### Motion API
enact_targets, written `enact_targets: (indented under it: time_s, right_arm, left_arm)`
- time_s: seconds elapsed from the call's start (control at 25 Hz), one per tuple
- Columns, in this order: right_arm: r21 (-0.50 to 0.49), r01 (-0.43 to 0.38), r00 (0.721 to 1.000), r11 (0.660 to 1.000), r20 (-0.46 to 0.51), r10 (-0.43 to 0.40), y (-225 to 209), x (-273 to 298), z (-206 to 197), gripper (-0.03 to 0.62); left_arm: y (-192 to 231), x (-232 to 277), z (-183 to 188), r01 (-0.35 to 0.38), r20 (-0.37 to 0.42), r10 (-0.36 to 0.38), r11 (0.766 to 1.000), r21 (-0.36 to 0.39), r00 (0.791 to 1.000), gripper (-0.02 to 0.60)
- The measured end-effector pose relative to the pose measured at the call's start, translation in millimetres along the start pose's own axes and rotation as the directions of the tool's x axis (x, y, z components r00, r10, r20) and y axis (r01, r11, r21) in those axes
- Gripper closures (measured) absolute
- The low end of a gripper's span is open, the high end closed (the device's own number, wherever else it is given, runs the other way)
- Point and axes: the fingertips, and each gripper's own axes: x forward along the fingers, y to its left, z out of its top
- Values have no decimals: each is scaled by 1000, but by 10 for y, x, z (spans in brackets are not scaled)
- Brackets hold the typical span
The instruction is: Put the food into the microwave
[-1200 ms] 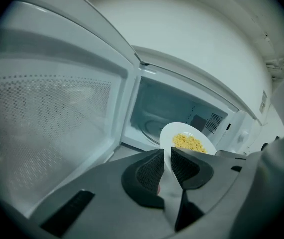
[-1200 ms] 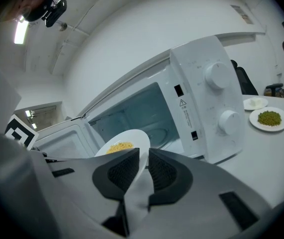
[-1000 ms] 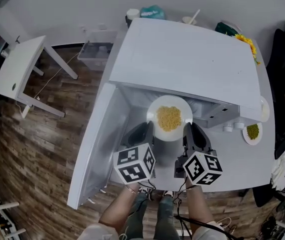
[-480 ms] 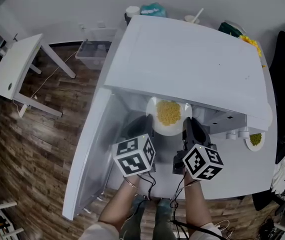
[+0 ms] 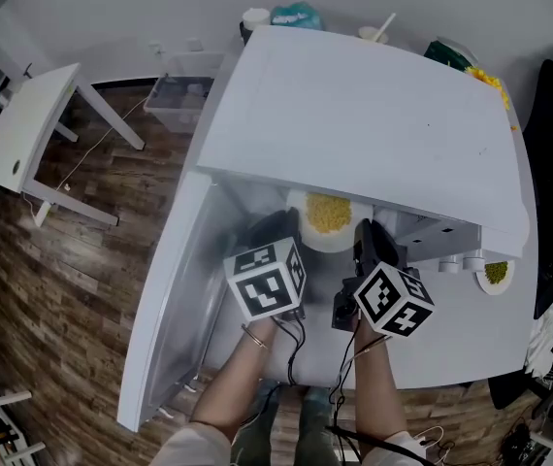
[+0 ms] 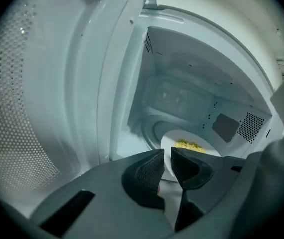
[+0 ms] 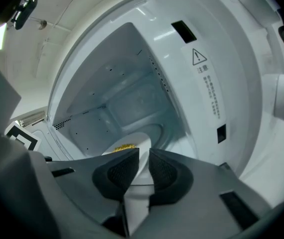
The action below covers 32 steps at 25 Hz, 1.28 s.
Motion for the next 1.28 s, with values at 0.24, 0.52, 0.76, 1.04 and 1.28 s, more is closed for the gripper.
enact_targets:
  time_s: [0.24,0.52,0.76,1.04,1.28]
  right_arm:
    - [0,29,1000,1000,1,-29,-51,90,10,531]
    - [16,42,999,999,-9,-42,-102,226,37,531]
    - [-31,66,998,997,-19,-67,-90,325,90,530]
    - [-33,44,999,998,17,-44,37,356,88,525]
    - [-42,44,997,998,62,-41,40,171,130,526]
  left_arm:
    - [-41,111,73,-23,13,22,1000,21,1000,272]
    - [-59,272,110,-51,13,51,998,48,999,272]
    - [-79,390,211,-90,10,90,991,103,996,272]
    - [-210,322,382,-88,110,77,991,103,991,272]
    - [-87,-21,359,-105,191,90,992,70,977,272]
